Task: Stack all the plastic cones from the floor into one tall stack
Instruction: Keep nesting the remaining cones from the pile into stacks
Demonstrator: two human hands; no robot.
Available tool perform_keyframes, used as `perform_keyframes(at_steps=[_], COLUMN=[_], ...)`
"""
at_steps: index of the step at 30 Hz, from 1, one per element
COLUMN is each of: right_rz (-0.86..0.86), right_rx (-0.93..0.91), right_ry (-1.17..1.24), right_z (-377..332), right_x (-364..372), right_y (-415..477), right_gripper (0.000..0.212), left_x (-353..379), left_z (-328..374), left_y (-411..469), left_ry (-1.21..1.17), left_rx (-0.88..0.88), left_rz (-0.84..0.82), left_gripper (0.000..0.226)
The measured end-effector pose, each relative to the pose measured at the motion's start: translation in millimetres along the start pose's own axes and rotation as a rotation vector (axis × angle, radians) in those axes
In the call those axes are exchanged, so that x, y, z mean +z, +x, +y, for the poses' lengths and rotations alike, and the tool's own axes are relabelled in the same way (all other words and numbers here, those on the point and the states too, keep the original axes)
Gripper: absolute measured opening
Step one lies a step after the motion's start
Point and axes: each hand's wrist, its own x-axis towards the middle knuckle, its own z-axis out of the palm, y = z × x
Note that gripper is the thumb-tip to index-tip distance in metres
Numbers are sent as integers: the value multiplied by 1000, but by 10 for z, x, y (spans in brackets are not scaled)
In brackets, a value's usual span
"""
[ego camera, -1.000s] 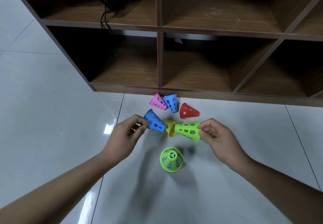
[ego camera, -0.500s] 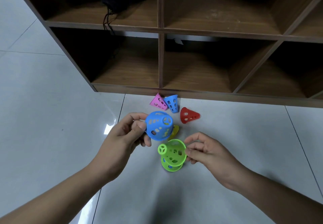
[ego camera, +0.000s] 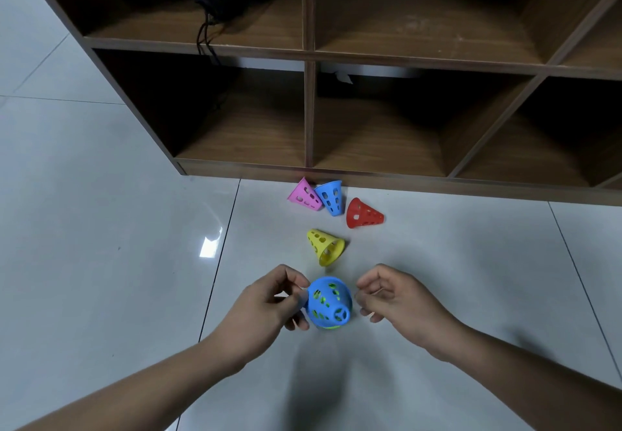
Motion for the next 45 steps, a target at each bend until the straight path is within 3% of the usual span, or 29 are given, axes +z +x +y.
perform_keyframes(at_steps=[6,12,20,23,26,29,36,40,45], right_rz=[103,131,64,-24,-101,-90,-63,10,124], right_rx=[-118,-335,-575,-579,-521,-514,-519,-537,-628], right_ry=[-300,-742,-1192,-1360,-1468,-1519,-1596,-1412,-1153], right_z=[109,-36,-295,-360,-387,-385,-217,-135,-103], right_x=[-235,-478,-629,-652,-671,-679,-722,-711,-616], right_y=[402,827,1195,1270,1290,1270,1159,1028,817], right_gripper=[13,27,42,57,67,66,61,53,30], left_x=[-125,-174,-137,-156,-170,-222,-404,-537,-619], left_z=[-145,-172,-179,-202,-194,-200,-313,-306,-272], left_y=[330,813,1304,1440,1525,1566,1511,1493,1338], left_ry=[273,601,896,1057,1236,1249,1275,1253,1110], left_rx=[23,323,514,534,481,434,591,692,707], left_rz=[55,48,-106,-219,-314,-326,-163,-49,88], left_gripper=[5,23,51,73,80,78,71,63,26])
